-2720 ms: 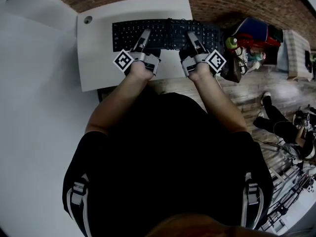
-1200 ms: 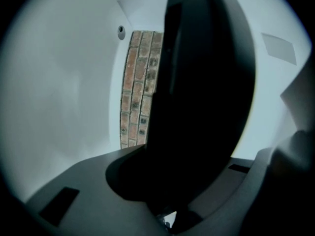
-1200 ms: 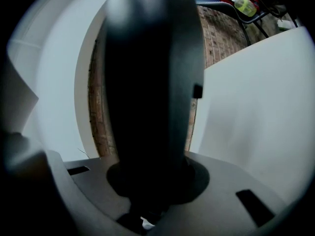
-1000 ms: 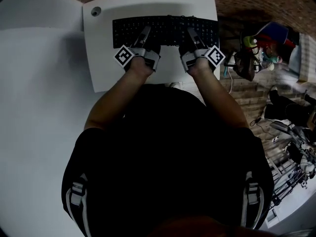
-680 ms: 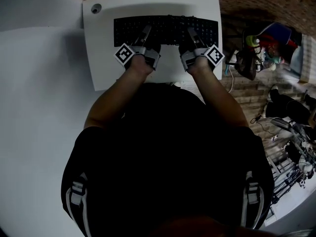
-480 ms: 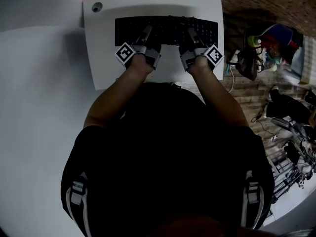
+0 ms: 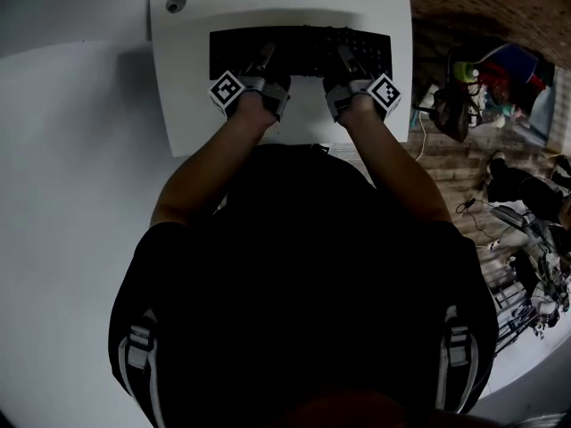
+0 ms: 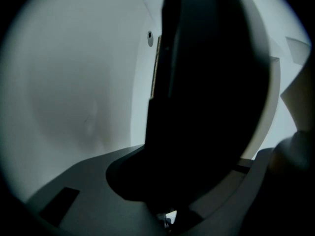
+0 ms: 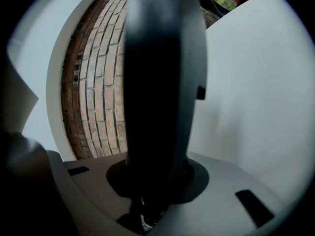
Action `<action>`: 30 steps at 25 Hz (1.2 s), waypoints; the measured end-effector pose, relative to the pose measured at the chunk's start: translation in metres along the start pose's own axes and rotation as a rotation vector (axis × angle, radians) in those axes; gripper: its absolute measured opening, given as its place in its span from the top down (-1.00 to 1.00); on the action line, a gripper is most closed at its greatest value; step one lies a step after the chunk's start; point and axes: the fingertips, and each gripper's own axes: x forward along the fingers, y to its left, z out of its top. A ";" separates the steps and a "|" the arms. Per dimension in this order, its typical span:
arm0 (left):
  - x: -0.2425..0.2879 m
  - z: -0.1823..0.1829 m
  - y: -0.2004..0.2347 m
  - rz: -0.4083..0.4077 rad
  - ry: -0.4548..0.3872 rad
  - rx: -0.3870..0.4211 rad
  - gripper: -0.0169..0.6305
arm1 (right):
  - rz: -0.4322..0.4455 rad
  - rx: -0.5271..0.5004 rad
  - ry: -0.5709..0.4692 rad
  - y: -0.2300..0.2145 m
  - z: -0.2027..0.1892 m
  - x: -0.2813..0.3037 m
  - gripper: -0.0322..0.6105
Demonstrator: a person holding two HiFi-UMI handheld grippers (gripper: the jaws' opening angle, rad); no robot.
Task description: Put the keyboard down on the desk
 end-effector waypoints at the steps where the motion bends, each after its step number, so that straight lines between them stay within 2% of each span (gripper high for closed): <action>1: 0.000 0.003 0.009 0.016 -0.002 0.004 0.64 | -0.003 -0.001 0.002 -0.003 0.000 0.002 0.58; 13: 0.004 0.022 0.034 0.108 -0.024 -0.048 0.64 | -0.070 0.020 0.018 -0.028 -0.008 0.028 0.58; 19: 0.012 0.037 0.043 0.136 -0.026 -0.056 0.64 | -0.088 0.014 0.026 -0.041 -0.008 0.045 0.58; 23: 0.013 0.039 0.051 0.167 -0.031 -0.067 0.64 | -0.120 0.035 0.030 -0.050 -0.008 0.047 0.58; 30: 0.015 0.040 0.060 0.184 -0.038 -0.065 0.64 | -0.124 0.035 0.041 -0.060 -0.004 0.051 0.58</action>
